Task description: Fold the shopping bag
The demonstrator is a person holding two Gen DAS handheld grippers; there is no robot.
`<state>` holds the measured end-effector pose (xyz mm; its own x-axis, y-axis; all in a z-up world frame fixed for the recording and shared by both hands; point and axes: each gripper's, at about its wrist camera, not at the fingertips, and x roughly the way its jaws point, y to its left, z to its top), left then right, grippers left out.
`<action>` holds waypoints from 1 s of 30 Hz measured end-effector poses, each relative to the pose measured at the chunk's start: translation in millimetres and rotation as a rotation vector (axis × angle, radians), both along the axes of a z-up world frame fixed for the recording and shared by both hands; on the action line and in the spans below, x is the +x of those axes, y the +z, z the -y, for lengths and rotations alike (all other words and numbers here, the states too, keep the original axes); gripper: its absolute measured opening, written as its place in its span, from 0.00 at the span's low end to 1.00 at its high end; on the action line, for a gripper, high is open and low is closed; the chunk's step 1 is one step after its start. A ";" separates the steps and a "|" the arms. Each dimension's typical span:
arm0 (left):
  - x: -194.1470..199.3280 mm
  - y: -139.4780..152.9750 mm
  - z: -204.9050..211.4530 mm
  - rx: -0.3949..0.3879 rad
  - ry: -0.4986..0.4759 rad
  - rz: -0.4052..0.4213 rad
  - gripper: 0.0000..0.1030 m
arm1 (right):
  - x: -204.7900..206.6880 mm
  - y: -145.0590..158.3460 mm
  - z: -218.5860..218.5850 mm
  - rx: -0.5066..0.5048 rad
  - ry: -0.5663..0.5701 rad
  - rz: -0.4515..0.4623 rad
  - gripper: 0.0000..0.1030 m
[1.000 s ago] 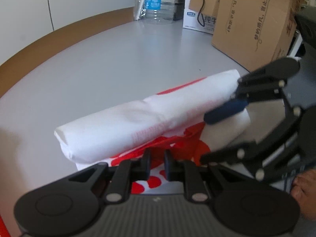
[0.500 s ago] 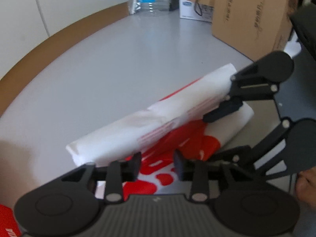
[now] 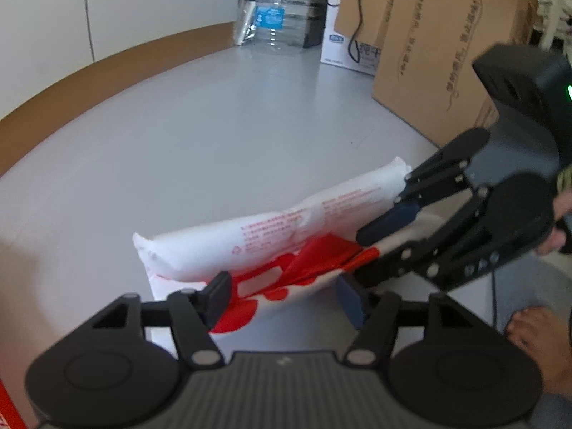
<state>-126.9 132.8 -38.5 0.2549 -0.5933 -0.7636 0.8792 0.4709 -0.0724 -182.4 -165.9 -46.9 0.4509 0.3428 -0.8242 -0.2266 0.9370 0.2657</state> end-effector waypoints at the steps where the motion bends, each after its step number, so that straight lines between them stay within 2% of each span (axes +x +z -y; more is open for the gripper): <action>1: 1.4 0.9 0.1 -0.005 0.001 -0.020 0.54 | -2.0 -0.1 4.2 0.019 -0.009 -0.011 0.39; 6: 12.2 3.5 0.5 -0.027 0.025 -0.142 0.51 | 6.0 -2.3 14.4 0.122 -0.039 -0.060 0.39; 7: 17.8 2.8 2.6 -0.027 0.042 -0.188 0.51 | 5.1 -2.5 15.5 0.130 -0.044 -0.054 0.39; 11: 26.4 -2.1 16.8 0.014 0.062 -0.242 0.50 | 10.6 -0.7 7.0 0.136 -0.062 -0.012 0.39; 17: 23.4 -5.7 25.9 0.039 0.079 -0.250 0.48 | 16.1 1.6 5.1 0.150 -0.075 0.004 0.40; 19: 25.9 -4.4 28.9 0.042 0.080 -0.265 0.48 | 19.3 -1.0 12.4 0.211 -0.125 -0.023 0.40; 22: 28.0 -2.7 32.2 0.045 0.075 -0.279 0.48 | 22.8 -1.5 15.7 0.245 -0.134 -0.031 0.40; 25: 25.6 -1.3 35.6 0.049 0.059 -0.277 0.48 | 20.8 4.7 10.4 0.207 -0.058 0.004 0.40; 28: 21.8 0.4 39.9 0.052 0.053 -0.270 0.47 | 4.8 12.9 4.2 0.108 0.025 0.067 0.40; 30: 20.0 2.1 43.0 0.056 0.047 -0.262 0.47 | -1.1 14.0 5.4 0.109 0.019 0.077 0.39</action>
<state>-106.8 89.8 -36.4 0.0704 -0.5405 -0.8384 0.8107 0.5207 -0.2676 -183.5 -171.2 -32.9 0.5042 0.4372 -0.7447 -0.2677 0.8990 0.3466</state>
